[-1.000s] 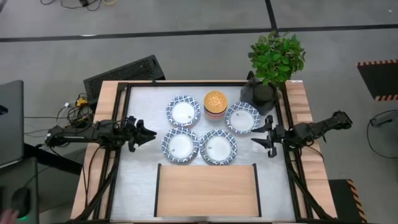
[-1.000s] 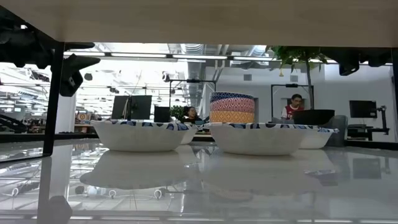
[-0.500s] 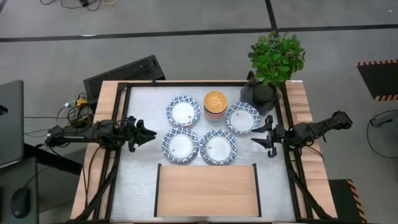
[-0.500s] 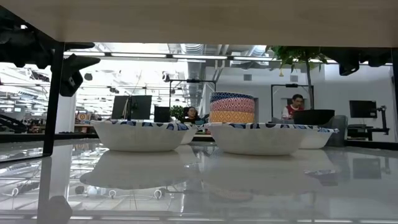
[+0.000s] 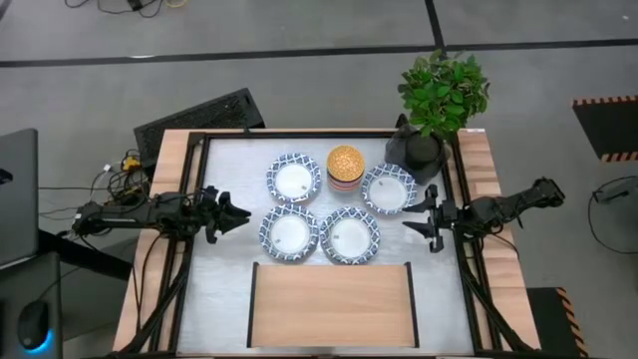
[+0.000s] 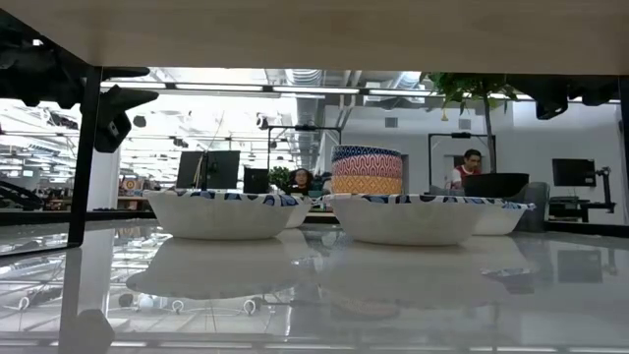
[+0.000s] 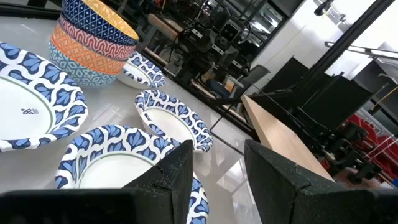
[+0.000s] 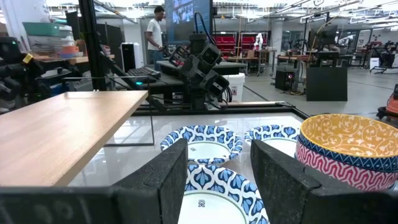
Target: Place and stack plates onto a shelf
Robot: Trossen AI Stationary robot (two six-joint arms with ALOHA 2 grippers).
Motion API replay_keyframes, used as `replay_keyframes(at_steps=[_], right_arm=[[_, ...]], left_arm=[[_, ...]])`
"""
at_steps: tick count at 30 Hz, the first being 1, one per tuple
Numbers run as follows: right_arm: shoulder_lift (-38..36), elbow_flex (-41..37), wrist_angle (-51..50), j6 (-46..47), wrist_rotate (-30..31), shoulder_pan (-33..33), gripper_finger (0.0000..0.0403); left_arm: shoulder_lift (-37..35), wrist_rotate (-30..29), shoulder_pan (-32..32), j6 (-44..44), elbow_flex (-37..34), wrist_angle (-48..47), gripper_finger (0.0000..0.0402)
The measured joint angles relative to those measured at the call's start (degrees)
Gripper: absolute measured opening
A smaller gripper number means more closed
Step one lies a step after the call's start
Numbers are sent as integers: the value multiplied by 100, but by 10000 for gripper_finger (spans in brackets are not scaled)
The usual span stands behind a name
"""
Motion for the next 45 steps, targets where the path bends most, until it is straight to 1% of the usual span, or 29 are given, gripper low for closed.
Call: replay_keyframes(at_steps=[2,5,7,14,19,20,23,25,28,31,33,35,38,40,42,45], right_arm=[[0,0,1,-14,2,0,203],[2,-1,1,-178,37,0,203],[0,1,12,-17,34,-1,203],[1,-8,262,1974,-15,-1,203],[0,-8,753,3564,-16,-1,203],[0,-8,858,3840,-14,-1,203],[2,-8,1052,4244,69,-1,203],[2,-8,1141,4454,171,-1,203],[2,-8,1158,4496,239,-1,203],[2,-8,1176,4414,404,-1,203],[2,-8,1184,4585,476,-1,203],[2,6,1191,4681,467,-1,203],[56,236,1044,4539,421,-1,203],[229,601,541,4299,411,-1,203],[492,1118,-378,4008,429,-8,203],[1210,2034,-1839,3455,658,-65,203]], left_arm=[[1,-77,0,2,0,14,128],[2,-425,0,-34,0,88,128],[2,-653,2,-122,0,126,128],[2,-1158,2,-181,0,206,128],[2,-1212,2,-503,1,218,128],[2,-1301,2,-579,2,229,128],[2,-1776,0,-717,0,294,128],[0,-1974,2,-720,0,345,128],[2,-2138,2,-802,0,591,128],[2,-2360,2,-1083,0,933,128],[0,-2474,2,-1219,0,1187,128],[1,-2605,1,-1331,0,1406,128],[-2,-2784,-2,-1517,38,1763,128],[6,-2915,-2,-1485,152,1693,128],[0,-3041,-2,-1381,302,1740,128],[-2,-3277,-2,-1263,429,1727,128]])
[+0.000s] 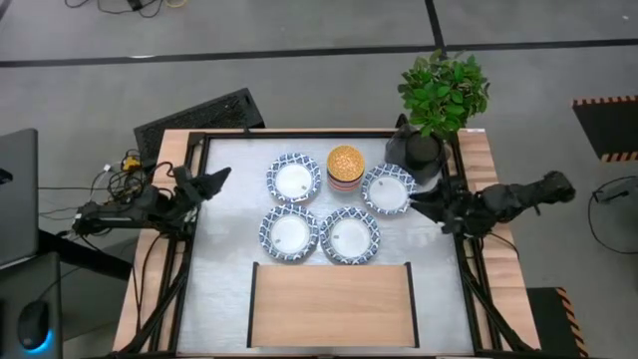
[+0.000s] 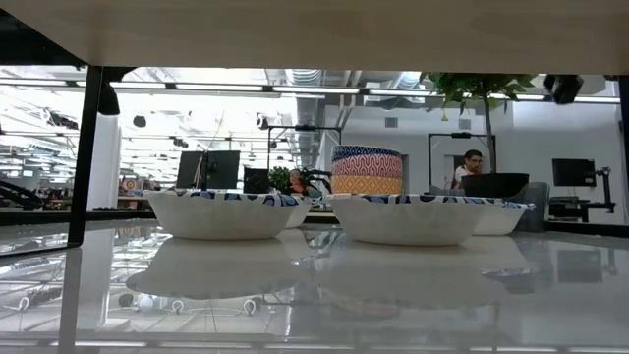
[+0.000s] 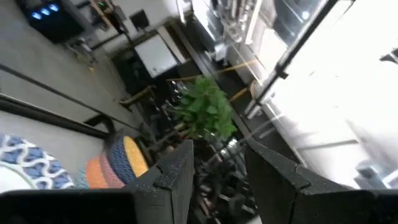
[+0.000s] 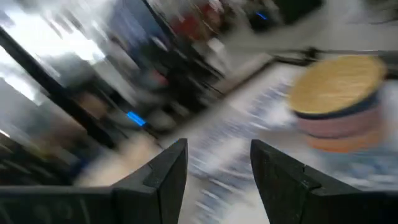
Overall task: Place and stack plates onto a shelf
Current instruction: Put the top right white plate on the shelf
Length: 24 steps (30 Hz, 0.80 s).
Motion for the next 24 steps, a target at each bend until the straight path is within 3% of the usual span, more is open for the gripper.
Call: replay_keyframes(at_steps=[5,9,16,24], right_arm=[[1610,1225,-1876,-985,189,-174,203],[2845,1787,-2740,-1588,177,-244,203],[4648,2004,-3052,-1981,29,-243,231],[6033,2000,-3266,-2014,24,-485,271]], left_arm=[[2,-41,0,224,51,-25,128],[4,-47,0,257,52,-402,128],[4,-201,0,339,52,-957,128],[4,-401,0,581,61,-1184,128]])
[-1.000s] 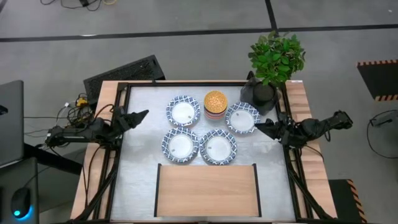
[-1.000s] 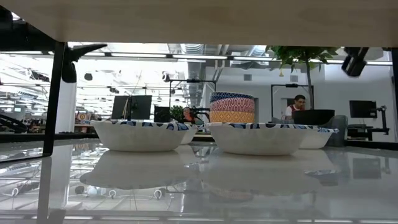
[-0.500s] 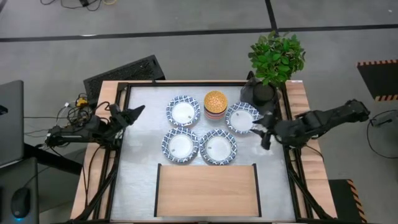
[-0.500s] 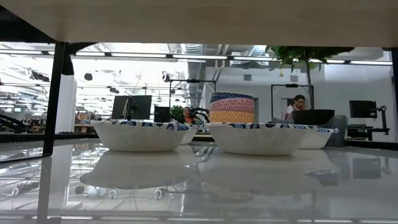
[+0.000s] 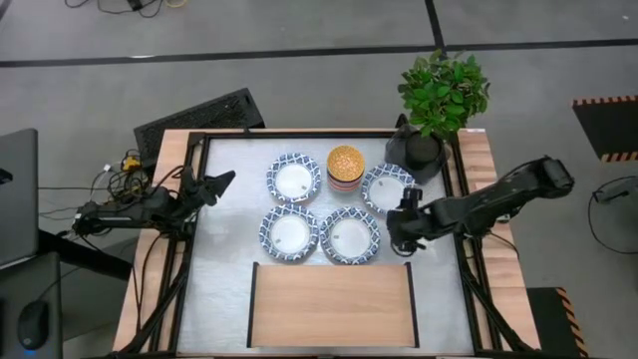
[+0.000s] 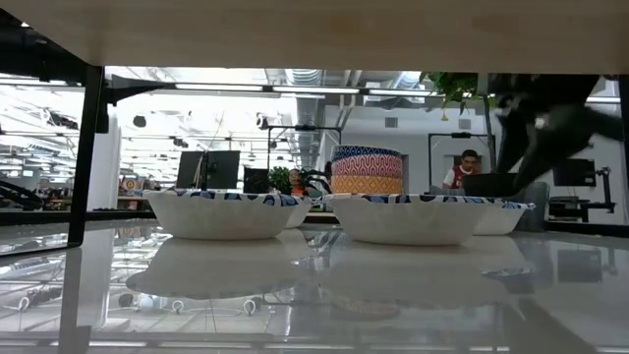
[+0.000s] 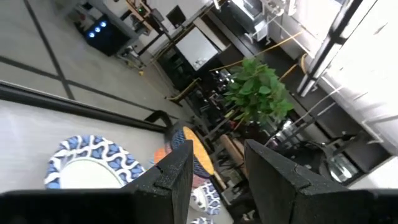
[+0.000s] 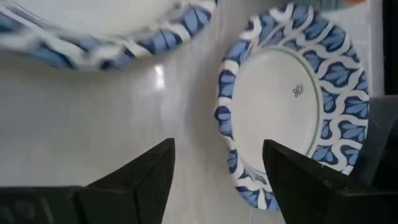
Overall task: Place and stack plates onto a shelf
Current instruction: Put the top right white plate on the shelf
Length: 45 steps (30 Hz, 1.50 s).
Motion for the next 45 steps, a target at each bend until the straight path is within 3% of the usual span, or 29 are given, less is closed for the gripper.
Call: replay_keyframes(at_steps=[9,12,16,21,22,31,40,45], right_arm=[[994,-49,124,-247,117,-725,270],[1126,-49,300,-392,116,-904,252],[1101,-49,326,-394,91,-1054,182],[912,-49,297,-407,-182,-1238,34],[880,-49,286,-408,-279,-1270,22],[328,387,-342,-378,-561,-1242,21],[-320,1899,-1808,-36,-1438,-1034,21],[-551,2765,-1546,-238,-1798,-703,21]], left_arm=[[0,-29,0,-199,6,-427,128],[-2,-29,0,-293,6,-522,128],[-2,17,0,-326,6,-522,128],[-1,16,0,-335,6,-524,128],[-2,16,0,-335,6,-524,128],[0,22,0,-387,6,-526,128],[-1,210,-2,-436,8,-522,128],[-1,323,-2,-770,8,-507,128]])
